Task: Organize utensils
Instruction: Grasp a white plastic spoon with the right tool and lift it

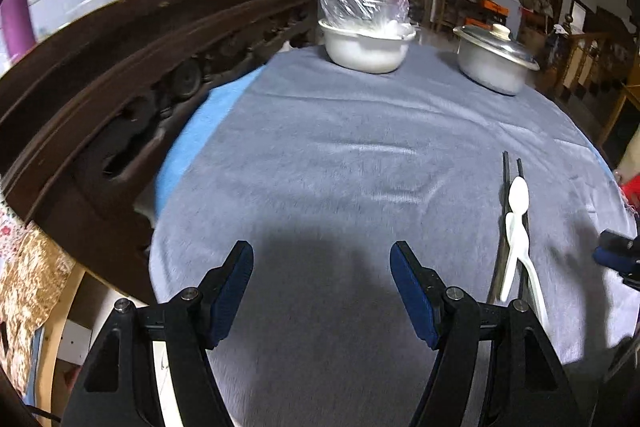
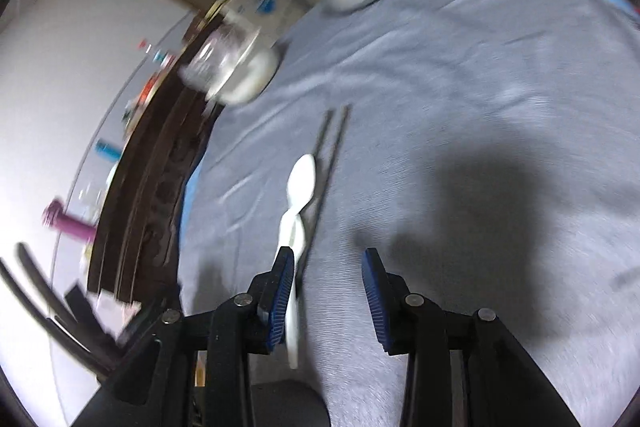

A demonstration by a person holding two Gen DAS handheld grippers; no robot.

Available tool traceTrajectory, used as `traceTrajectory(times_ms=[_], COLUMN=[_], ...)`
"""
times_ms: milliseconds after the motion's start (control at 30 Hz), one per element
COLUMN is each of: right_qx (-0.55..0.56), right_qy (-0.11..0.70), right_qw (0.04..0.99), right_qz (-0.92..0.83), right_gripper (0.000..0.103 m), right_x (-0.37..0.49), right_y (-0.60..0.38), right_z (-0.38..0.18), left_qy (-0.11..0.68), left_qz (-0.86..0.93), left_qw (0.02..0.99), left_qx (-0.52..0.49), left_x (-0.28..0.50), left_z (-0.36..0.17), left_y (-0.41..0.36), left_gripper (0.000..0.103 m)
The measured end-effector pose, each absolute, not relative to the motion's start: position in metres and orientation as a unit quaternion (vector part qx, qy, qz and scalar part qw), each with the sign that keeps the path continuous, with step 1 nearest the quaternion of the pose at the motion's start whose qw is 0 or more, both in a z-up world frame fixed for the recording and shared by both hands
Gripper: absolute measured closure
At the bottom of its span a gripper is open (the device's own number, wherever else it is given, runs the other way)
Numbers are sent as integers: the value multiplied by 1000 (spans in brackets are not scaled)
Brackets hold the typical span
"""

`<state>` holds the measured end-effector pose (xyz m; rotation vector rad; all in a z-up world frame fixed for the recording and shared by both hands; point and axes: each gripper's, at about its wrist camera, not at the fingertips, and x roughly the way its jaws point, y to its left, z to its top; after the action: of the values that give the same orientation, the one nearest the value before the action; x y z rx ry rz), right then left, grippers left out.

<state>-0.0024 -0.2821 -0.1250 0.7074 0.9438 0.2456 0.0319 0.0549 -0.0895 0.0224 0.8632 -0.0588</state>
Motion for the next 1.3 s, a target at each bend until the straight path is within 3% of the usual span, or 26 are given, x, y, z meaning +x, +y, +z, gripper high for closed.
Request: traceTrajectory(times_ms=[433,500,567,633,900,1300], right_qx=[188,167,132,118,95,162], right_qy=[553,557,562,561,532,530], right_qw=[772,775,782,787,829,821], right_qz=[252,248,235,226,142,137], right_gripper=[64,70,92,95,95,95], right_x=[58,60,60,59,49,22], right_y=[-196,-191,-188,-188,-228,-284], right_z=[-154,-153,-154,-154,-145,-146], left_qy=[420,420,420,419,432,479], left_qz=[-31,-36,-41,-49,-135,-248], left_qw=[907,906,906,906,891,841], left_qx=[21,21,23,28,44,30], left_x=[52,55,58,62,95,152], left_z=[-87,-86,-84,-83,-83,-94], left_y=[58,57,54,48,1,-94], left_gripper=[31,31,31,31,31,31])
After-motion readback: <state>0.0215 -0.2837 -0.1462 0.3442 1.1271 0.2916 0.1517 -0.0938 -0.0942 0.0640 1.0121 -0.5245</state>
